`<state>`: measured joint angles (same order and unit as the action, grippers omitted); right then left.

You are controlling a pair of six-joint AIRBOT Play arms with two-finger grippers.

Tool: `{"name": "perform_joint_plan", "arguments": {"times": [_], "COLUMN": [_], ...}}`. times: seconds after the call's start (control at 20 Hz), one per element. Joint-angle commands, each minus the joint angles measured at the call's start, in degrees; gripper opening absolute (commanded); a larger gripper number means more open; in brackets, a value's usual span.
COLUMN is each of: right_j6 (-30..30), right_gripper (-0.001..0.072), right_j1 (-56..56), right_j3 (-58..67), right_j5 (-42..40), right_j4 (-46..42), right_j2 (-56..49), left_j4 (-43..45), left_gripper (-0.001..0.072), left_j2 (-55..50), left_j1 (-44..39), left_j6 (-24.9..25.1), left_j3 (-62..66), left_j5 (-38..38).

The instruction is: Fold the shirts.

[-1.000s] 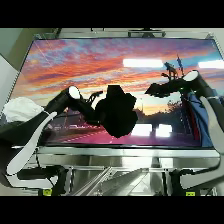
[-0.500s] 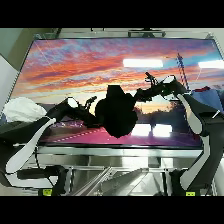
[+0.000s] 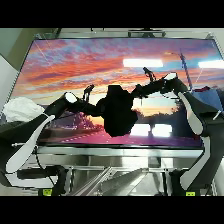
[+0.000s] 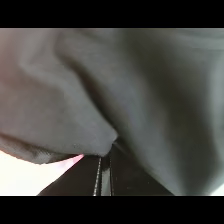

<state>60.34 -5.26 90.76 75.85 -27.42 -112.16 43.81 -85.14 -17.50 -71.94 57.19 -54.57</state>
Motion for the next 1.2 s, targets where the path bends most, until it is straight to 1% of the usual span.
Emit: {"name": "perform_joint_plan", "arguments": {"times": [0.0,0.15,0.35,0.55,0.65,0.7,0.8,0.9,1.0,1.1,1.15], "right_j6": [-0.09,-0.09,-0.66,-2.12,-2.08,-2.08,-2.08,-2.08,-2.03,-1.31,-0.61], "right_gripper": [0.0025,0.0025,0.0025,0.0025,0.0024,0.0025,0.0025,0.0025,0.0025,0.0024,0.0025], "right_j1": [1.66,4.59,7.63,8.00,8.00,8.00,8.00,7.98,7.96,7.93,7.93], "right_j3": [0.24,0.26,0.31,4.50,7.98,9.60,11.96,12.13,12.11,11.91,11.50], "right_j5": [2.45,2.73,0.20,-8.63,-14.19,-15.93,-16.72,-16.17,-14.43,-11.65,-9.84], "right_j4": [0.72,0.72,0.85,-0.17,-3.91,-5.88,-7.54,-7.52,-7.52,-7.52,-7.54], "right_j2": [5.70,16.31,36.02,55.21,61.59,63.60,64.87,63.63,59.67,53.79,50.23], "left_j4": [-0.28,0.11,-0.52,-0.39,-0.33,-0.33,-0.37,-0.42,-0.28,0.68,0.94], "left_gripper": [0.0024,0.0022,0.0022,0.0023,0.0024,0.0024,0.0024,0.0024,0.0024,0.0024,0.0024], "left_j2": [2.89,10.03,20.15,29.83,33.59,34.67,35.01,32.98,28.63,23.02,19.61], "left_j1": [0.57,4.28,11.13,14.10,15.30,16.02,16.98,16.46,13.81,11.39,10.38], "left_j6": [1.66,1.57,-0.07,-0.33,-0.31,-0.35,-0.66,-1.70,-1.62,-0.83,0.42], "left_j3": [6.08,15.23,30.99,46.34,51.43,53.35,55.63,55.54,53.64,50.29,48.46], "left_j5": [-5.18,-8.83,-12.76,-11.28,-9.60,-9.94,-11.76,-13.90,-16.17,-15.85,-15.02]}}
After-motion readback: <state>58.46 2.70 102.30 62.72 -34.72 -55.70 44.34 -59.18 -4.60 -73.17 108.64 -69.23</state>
